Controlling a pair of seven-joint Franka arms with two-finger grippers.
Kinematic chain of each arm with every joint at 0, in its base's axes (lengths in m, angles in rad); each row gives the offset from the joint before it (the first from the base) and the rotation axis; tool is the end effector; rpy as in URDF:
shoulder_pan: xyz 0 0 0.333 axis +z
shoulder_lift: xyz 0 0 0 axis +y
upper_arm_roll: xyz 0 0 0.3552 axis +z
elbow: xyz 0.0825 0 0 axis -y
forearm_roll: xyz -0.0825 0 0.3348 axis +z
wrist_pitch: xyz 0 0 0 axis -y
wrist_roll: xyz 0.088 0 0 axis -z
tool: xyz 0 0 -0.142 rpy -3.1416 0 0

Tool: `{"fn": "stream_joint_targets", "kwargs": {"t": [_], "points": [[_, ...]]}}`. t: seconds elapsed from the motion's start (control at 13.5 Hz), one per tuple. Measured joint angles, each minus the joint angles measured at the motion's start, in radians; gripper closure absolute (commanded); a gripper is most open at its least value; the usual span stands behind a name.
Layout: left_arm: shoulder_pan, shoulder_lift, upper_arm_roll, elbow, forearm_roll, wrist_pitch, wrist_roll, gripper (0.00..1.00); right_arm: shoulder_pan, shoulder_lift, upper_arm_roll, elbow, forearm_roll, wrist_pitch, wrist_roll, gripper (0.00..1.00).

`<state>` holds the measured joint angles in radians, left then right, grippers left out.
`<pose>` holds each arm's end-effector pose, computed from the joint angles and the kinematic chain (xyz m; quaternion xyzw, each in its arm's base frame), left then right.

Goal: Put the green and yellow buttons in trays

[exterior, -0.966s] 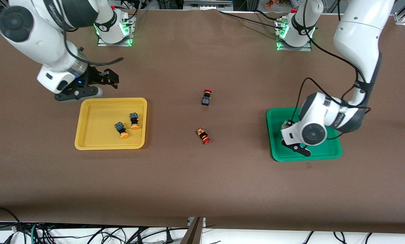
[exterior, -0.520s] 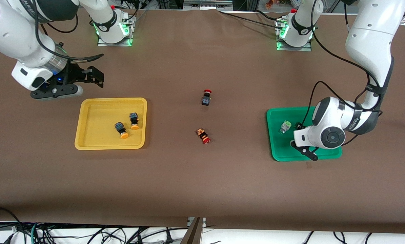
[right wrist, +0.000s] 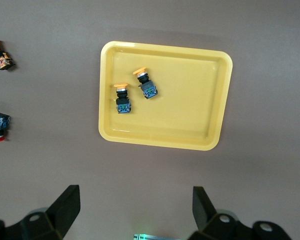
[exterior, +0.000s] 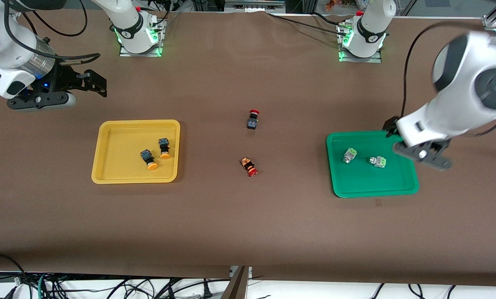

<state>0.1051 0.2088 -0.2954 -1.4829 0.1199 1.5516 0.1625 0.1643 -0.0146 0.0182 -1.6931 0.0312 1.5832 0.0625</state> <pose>0.5582 -0.0728 0.5565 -0.9816 0.1767 0.0650 0.0305 0.4841 0.0939 0.5857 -0.9970 -0.0589 0.0492 0.0095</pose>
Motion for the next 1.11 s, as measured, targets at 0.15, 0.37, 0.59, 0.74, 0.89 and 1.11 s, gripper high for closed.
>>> {"fn": "stream_joint_targets", "kwargs": {"t": [0.15, 0.37, 0.59, 0.74, 0.89, 1.11], "points": [[-0.006, -0.061, 0.053, 0.039, -0.056, -0.057, -0.077, 0.00, 0.000, 0.001, 0.000, 0.001, 0.000, 0.001, 0.000, 0.01], [-0.083, -0.163, 0.185, -0.073, -0.066, 0.039, -0.151, 0.00, 0.000, 0.006, 0.001, 0.020, 0.000, 0.002, -0.002, 0.01], [-0.119, -0.233, 0.202, -0.192, -0.066, 0.098, -0.170, 0.00, 0.000, 0.009, 0.005, 0.035, 0.000, 0.002, -0.003, 0.01], [-0.123, -0.233, 0.201, -0.197, -0.066, 0.098, -0.177, 0.00, 0.001, 0.010, 0.009, 0.039, 0.000, 0.002, -0.003, 0.01], [-0.123, -0.232, 0.201, -0.197, -0.066, 0.098, -0.178, 0.00, 0.001, 0.010, 0.010, 0.039, 0.000, 0.002, -0.003, 0.01], [-0.123, -0.231, 0.201, -0.197, -0.066, 0.097, -0.178, 0.00, 0.001, 0.013, 0.010, 0.039, 0.000, 0.002, -0.003, 0.01]]}}
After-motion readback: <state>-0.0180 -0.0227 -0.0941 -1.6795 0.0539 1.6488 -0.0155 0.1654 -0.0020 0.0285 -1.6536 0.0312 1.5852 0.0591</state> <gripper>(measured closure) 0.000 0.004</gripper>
